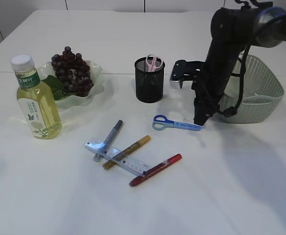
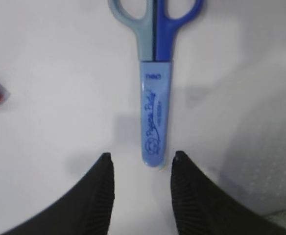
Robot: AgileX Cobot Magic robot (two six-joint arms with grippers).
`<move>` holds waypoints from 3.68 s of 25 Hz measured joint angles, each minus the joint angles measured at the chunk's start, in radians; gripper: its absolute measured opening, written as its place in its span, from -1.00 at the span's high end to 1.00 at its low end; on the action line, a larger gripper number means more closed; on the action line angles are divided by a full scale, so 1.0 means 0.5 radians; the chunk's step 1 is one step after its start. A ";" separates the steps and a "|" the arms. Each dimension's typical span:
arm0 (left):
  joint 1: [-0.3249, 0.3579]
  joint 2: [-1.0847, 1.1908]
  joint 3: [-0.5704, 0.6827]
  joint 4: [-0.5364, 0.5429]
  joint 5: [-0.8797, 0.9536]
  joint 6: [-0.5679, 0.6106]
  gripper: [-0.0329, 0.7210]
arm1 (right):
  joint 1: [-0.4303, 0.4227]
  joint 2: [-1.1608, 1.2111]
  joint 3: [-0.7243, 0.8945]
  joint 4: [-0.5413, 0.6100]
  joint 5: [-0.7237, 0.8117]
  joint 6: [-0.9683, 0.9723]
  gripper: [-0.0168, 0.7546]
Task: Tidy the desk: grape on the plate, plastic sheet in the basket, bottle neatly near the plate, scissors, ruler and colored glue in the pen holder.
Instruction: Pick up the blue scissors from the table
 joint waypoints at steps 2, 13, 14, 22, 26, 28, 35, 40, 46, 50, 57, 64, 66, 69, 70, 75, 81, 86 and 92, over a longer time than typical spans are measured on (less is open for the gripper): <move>0.000 0.000 0.000 0.000 0.000 0.000 -0.19 | -0.022 0.012 0.000 -0.004 -0.003 -0.001 0.12; 0.000 0.000 0.000 -0.024 0.000 0.000 -0.19 | -0.027 0.113 0.000 0.062 -0.007 -0.005 0.12; 0.000 0.000 0.000 -0.024 0.000 0.000 -0.19 | -0.027 0.113 0.000 0.062 -0.007 -0.005 0.12; 0.000 0.000 0.000 -0.032 0.000 0.000 -0.19 | -0.027 0.113 0.000 0.062 -0.007 -0.009 0.12; 0.000 0.000 0.000 -0.040 0.000 0.000 -0.19 | -0.027 0.113 0.000 0.062 -0.007 -0.009 0.12; 0.000 0.000 0.000 -0.040 0.000 0.000 -0.19 | -0.027 0.113 0.000 0.062 -0.007 -0.009 0.12; 0.000 0.000 0.000 -0.040 0.000 0.000 -0.19 | -0.027 0.117 0.000 0.064 -0.007 -0.009 0.12; 0.000 0.000 0.000 -0.040 0.000 0.000 -0.19 | -0.027 0.121 0.000 0.064 -0.007 -0.009 0.12; 0.000 0.000 0.000 -0.057 0.000 0.000 -0.19 | -0.027 0.125 0.000 0.057 -0.007 -0.009 0.12; 0.000 0.000 0.000 -0.070 0.000 0.000 -0.19 | -0.027 0.126 0.000 0.050 -0.007 -0.009 0.12; 0.000 0.000 0.000 -0.078 0.000 0.000 -0.19 | -0.027 0.126 0.000 0.046 -0.007 -0.009 0.12; 0.000 0.000 0.000 -0.087 0.000 0.000 -0.19 | -0.027 0.126 0.000 0.046 -0.011 -0.009 0.12; 0.000 0.000 0.000 -0.087 0.000 0.000 -0.19 | -0.027 0.126 0.000 0.046 -0.015 -0.009 0.12; 0.000 0.000 0.000 -0.090 0.000 0.000 -0.19 | -0.027 0.126 0.000 0.046 -0.042 -0.001 0.12; 0.000 0.000 0.000 -0.090 0.000 0.000 -0.19 | -0.027 0.126 0.000 0.046 -0.055 0.004 0.12; 0.000 0.000 0.000 -0.090 0.000 0.000 -0.19 | -0.027 0.126 0.000 0.046 -0.073 0.012 0.12; 0.000 0.000 0.000 -0.090 0.000 0.000 -0.19 | -0.027 0.126 0.000 0.039 -0.073 0.020 0.12; 0.000 0.000 0.000 -0.090 0.000 0.000 -0.19 | -0.027 0.126 0.000 0.026 -0.085 0.030 0.12; 0.000 0.000 0.000 -0.090 0.000 0.000 -0.18 | -0.027 0.126 0.000 0.023 -0.089 0.073 0.12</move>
